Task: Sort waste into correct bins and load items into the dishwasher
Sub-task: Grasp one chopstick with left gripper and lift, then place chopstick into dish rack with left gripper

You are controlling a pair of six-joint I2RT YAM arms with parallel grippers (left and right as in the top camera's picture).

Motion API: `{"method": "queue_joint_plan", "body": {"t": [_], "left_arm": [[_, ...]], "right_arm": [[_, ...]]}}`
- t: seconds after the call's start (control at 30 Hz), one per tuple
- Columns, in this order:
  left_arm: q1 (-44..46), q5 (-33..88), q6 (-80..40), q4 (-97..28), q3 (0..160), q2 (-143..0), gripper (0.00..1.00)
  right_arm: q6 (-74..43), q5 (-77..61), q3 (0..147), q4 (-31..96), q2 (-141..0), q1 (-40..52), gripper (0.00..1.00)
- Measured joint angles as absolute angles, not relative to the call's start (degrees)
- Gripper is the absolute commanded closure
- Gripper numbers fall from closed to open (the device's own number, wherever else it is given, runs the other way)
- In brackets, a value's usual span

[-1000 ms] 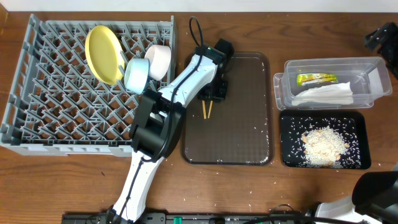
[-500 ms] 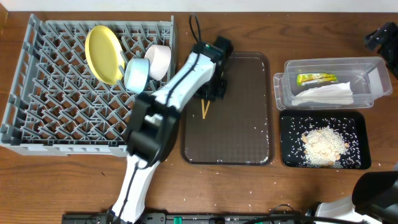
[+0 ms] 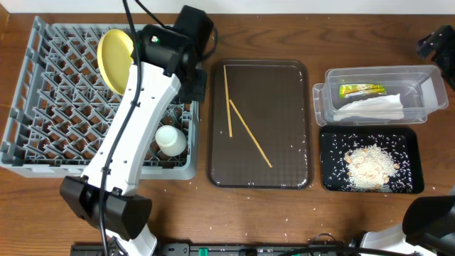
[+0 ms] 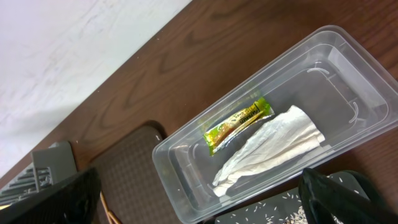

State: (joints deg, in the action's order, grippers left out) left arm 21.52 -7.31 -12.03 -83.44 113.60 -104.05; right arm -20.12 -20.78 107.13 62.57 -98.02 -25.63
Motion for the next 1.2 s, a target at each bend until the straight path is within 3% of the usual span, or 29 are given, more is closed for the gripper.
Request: {"method": "queue_joint_plan", "body": {"t": [0.03,0.07,0.1,0.2,0.3,0.37,0.43,0.57,0.7,0.87,0.97,1.0,1.2], "left_arm": [[21.54,-6.22,-12.03,-81.89,112.92,-104.05,0.79],[22.48,-3.62,-12.03,-79.31,111.5,-104.16,0.58],[23.22,-2.5,-12.16,-77.87,110.52,-104.18,0.46],[28.03,2.0,-15.64,-66.7,102.78,-105.06,0.42],[31.51,3.22,-21.23,-58.72,97.54,-107.2,0.44],[34.04,4.12,-26.46,-53.43,94.43,-110.43,0.54],[35.81,4.21,-32.58,-48.14,93.45,-113.91,0.57],[37.87,4.62,-43.31,-47.22,93.34,-119.81,0.63],[38.2,4.58,-55.94,-47.59,93.12,-124.57,0.63],[38.15,4.14,-60.71,-47.55,93.12,-124.64,0.64],[38.37,4.23,-61.49,-47.55,93.12,-125.45,0.78],[38.37,4.23,-61.84,-47.62,93.14,-125.71,0.92],[38.37,4.75,-61.91,-47.72,93.14,-125.71,0.93]], "right_arm": [[-20.12,-20.78,107.13,62.57,-98.02,-25.63,0.01],[-20.12,-20.78,107.13,62.57,-98.02,-25.63,0.01],[-20.12,-20.78,107.13,62.59,-98.02,-25.63,0.01],[-20.12,-20.8,107.13,62.57,-98.02,-25.63,0.01],[-20.12,-20.78,107.13,62.57,-98.02,-25.63,0.01],[-20.12,-20.78,107.13,62.54,-98.02,-25.63,0.01],[-20.12,-20.75,107.13,62.57,-98.02,-25.63,0.01],[-20.12,-20.78,107.13,62.57,-98.02,-25.63,0.01],[-20.12,-20.78,107.13,62.57,-98.02,-25.63,0.01],[-20.12,-20.78,107.13,62.57,-98.02,-25.63,0.01],[-20.12,-20.78,107.13,62.57,-98.02,-25.63,0.01],[-20.12,-20.78,107.13,62.57,-98.02,-25.63,0.01],[-20.12,-20.78,107.13,62.57,-98.02,-25.63,0.01]]}}
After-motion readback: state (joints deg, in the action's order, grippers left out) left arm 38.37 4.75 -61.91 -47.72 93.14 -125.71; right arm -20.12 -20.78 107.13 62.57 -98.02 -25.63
